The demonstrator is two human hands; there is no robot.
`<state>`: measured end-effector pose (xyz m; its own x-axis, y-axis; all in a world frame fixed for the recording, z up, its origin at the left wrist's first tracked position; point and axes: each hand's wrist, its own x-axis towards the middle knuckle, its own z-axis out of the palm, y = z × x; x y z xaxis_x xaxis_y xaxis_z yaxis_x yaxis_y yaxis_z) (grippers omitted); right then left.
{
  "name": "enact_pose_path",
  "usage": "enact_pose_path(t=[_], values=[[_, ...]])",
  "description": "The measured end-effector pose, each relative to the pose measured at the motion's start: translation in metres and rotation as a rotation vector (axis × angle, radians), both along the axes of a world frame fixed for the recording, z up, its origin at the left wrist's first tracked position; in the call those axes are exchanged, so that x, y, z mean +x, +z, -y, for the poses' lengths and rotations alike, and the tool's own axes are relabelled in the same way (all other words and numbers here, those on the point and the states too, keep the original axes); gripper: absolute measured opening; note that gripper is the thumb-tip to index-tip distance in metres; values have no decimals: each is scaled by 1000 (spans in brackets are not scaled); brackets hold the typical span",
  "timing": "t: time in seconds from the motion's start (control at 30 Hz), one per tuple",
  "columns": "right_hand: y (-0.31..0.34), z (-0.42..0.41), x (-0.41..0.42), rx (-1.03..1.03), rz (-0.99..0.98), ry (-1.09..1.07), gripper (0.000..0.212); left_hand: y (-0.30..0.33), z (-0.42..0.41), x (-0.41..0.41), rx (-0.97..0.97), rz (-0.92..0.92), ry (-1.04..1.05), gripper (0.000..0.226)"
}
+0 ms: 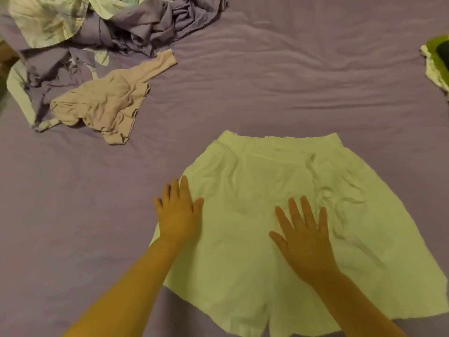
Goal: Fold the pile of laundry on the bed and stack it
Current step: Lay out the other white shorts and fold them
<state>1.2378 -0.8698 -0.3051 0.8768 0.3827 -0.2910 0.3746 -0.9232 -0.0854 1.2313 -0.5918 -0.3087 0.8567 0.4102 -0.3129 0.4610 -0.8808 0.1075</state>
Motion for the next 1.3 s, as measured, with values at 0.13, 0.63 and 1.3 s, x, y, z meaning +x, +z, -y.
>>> enact_pose_path(t=[0.13,0.63,1.3], values=[[2,-61,17,20,-39,44,63,0,-27,0,-169,28,29,83],[43,-133,-3,695,-308,-388,55,71,5,11,-1564,-277,436,76],[46,-75,-18,778,-259,-482,38,44,32,132,-785,22,-22,62]])
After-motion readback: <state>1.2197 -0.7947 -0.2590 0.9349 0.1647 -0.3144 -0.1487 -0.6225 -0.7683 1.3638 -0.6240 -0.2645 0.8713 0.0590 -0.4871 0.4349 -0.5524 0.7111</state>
